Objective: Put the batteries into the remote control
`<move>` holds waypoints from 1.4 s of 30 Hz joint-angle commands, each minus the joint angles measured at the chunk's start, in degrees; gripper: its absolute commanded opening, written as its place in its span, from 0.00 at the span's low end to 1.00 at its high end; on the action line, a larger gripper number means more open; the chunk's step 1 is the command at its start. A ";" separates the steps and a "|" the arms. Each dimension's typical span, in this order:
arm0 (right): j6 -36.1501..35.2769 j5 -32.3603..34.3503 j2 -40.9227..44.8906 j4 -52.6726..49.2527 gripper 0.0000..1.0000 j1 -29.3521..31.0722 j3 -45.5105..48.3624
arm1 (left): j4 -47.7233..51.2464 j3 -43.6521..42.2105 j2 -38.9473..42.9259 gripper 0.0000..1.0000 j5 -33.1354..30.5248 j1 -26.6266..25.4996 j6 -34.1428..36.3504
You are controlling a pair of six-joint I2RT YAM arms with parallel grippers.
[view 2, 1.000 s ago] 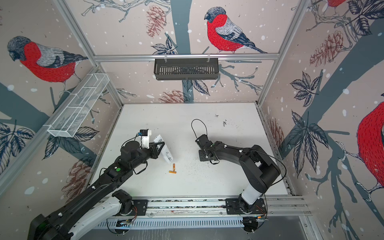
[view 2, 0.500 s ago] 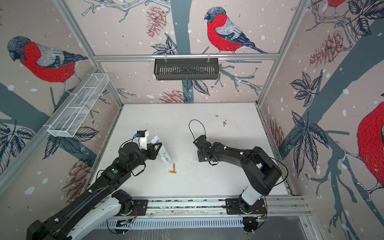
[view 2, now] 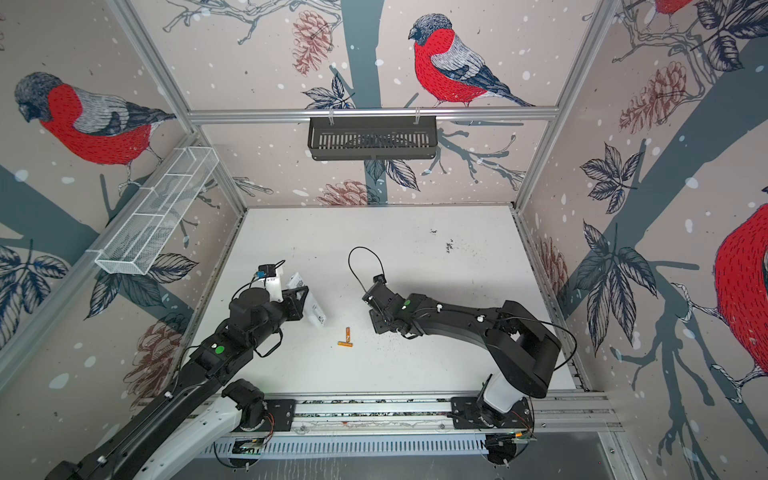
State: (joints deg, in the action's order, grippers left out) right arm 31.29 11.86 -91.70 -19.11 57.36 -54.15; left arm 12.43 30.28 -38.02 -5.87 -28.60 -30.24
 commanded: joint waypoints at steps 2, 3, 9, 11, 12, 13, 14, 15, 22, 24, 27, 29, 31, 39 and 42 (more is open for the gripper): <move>0.89 -2.58 -3.35 2.56 0.66 3.04 -2.71 | 3.23 1.09 1.23 0.00 -4.33 0.45 -1.21; 0.88 -3.11 -4.35 2.97 0.66 3.76 -3.41 | 3.86 1.11 1.75 0.00 -5.01 0.58 -1.44; 0.23 -4.94 -9.39 3.60 0.60 6.77 -7.14 | 7.10 1.18 4.38 0.00 -9.33 0.74 -2.02; -1.70 -5.75 -10.03 4.44 0.58 8.07 -7.55 | 7.00 1.10 5.01 0.00 -9.17 0.75 -2.02; -2.66 -6.22 -10.06 4.91 0.57 8.60 -7.46 | 6.97 1.08 5.22 0.00 -9.27 0.74 -2.02; -3.74 -6.91 -10.15 5.31 0.57 9.07 -7.46 | 6.88 1.01 5.33 0.00 -9.41 0.80 -2.02; -4.78 -7.70 -10.20 5.53 0.57 9.41 -7.38 | 6.77 0.85 5.38 0.00 -9.46 0.83 -2.02; -5.74 -8.07 -10.34 5.66 0.57 9.70 -7.37 | 6.57 0.92 5.35 0.00 -9.25 0.83 -2.02; -10.27 -10.01 -12.11 5.39 0.57 10.27 -7.46 | 6.07 0.79 5.15 0.00 -8.56 0.92 -2.14; -10.93 -10.70 -12.90 5.49 0.57 10.23 -7.61 | 6.05 0.74 5.15 0.00 -8.20 0.92 -2.19; -11.86 -11.46 -14.26 5.67 0.56 10.32 -8.20 | 6.16 0.54 5.06 0.00 -8.14 0.93 -2.40; -12.04 -11.47 -15.14 5.45 0.56 10.36 -8.72 | 6.12 0.55 5.15 0.00 -8.23 0.91 -2.37; -12.37 -11.59 -15.62 5.18 0.55 10.52 -9.04 | 6.13 0.53 5.15 0.00 -8.33 1.00 -2.33; -13.13 -11.34 -16.49 4.22 0.45 11.21 -9.22 | 6.12 0.43 5.11 0.00 -8.40 1.16 -2.29; -13.38 -11.24 -16.78 3.69 0.42 11.74 -9.39 | 5.99 0.25 5.30 0.00 -8.37 1.13 -2.37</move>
State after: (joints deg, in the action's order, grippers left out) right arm 18.06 2.13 -107.87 -13.21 68.47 -63.42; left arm 19.92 30.74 -32.97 -13.96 -27.64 -32.62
